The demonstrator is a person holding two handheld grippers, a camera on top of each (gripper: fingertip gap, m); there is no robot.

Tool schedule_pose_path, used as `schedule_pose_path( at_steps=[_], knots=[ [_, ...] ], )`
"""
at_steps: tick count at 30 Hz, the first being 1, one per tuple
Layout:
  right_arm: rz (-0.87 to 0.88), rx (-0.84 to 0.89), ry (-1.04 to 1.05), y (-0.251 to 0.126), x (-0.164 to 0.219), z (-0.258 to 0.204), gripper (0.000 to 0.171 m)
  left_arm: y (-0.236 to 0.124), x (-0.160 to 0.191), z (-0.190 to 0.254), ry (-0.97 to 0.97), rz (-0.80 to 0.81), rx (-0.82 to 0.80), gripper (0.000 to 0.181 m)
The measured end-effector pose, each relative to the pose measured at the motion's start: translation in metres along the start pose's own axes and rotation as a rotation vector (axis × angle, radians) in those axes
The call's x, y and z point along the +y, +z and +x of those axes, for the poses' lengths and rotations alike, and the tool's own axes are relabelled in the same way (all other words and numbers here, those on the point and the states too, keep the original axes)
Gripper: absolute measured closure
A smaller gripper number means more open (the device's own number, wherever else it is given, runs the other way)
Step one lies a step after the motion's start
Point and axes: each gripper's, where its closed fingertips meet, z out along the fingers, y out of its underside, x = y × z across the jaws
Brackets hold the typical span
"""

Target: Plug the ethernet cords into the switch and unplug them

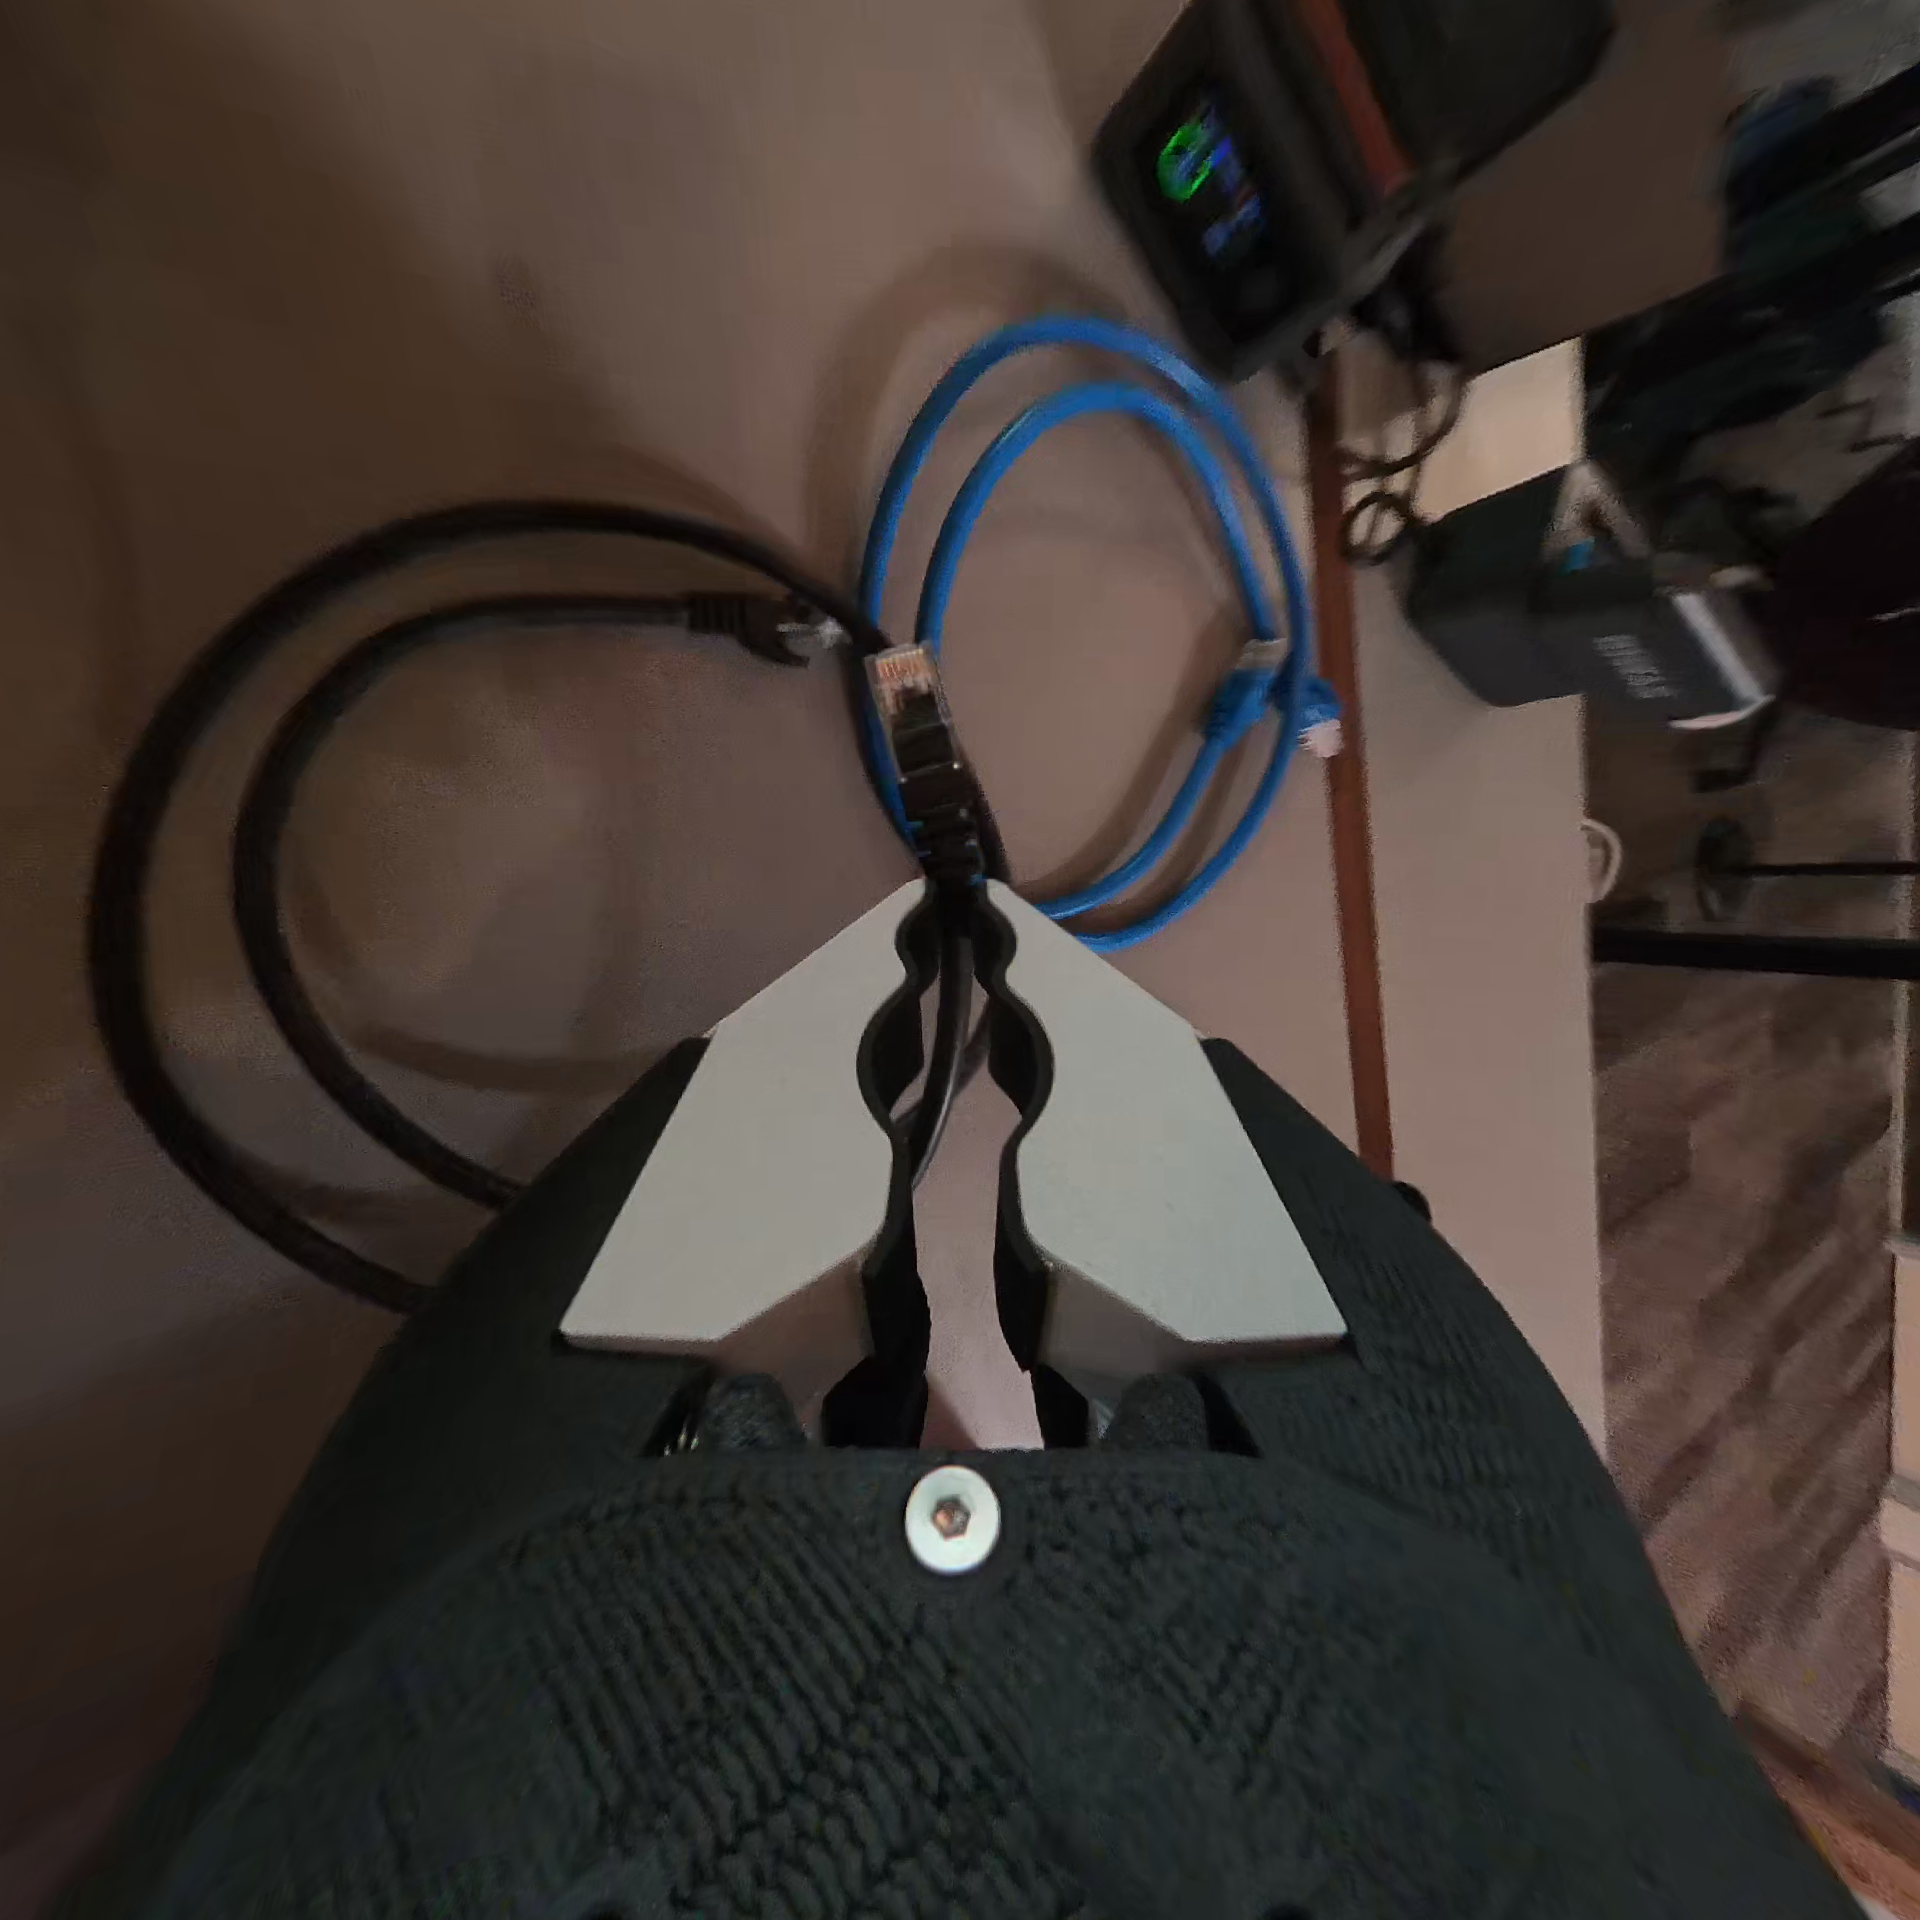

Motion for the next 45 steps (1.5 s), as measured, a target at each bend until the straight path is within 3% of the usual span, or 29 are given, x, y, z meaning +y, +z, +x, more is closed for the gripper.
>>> schedule_pose_path(
  at_steps=[7,20,28,33,37,40,45],
  knots=[
    [0.143,0.238,-0.026,-0.08,-0.022,0.004,0.168,-0.004,-0.026,0.002,-0.143,0.201,0.074,0.16],
    [0.145,0.919,-0.556,-0.172,-0.053,0.014,0.168,0.005,-0.009,-0.02,-0.298,0.15,-0.007,0.16],
    [0.057,0.997,-0.712,-0.181,-0.055,0.002,0.168,-0.002,0.0,-0.049,-0.455,0.163,-0.143,0.16],
    [-0.051,0.982,-0.662,-0.191,-0.034,0.009,0.168,-0.009,0.012,-0.058,-0.287,0.001,-0.284,0.16],
    [-0.031,0.995,-0.669,-0.19,-0.03,-0.008,0.168,-0.022,0.021,-0.079,-0.173,-0.106,-0.49,0.161],
    [0.006,1.011,-0.719,-0.176,-0.033,-0.033,0.168,-0.033,0.019,-0.092,-0.121,-0.107,-0.622,0.16],
    [-0.018,0.934,-0.747,-0.126,-0.016,-0.076,0.166,-0.035,0.018,-0.093,-0.1,-0.104,-0.641,0.16]
  ],
)
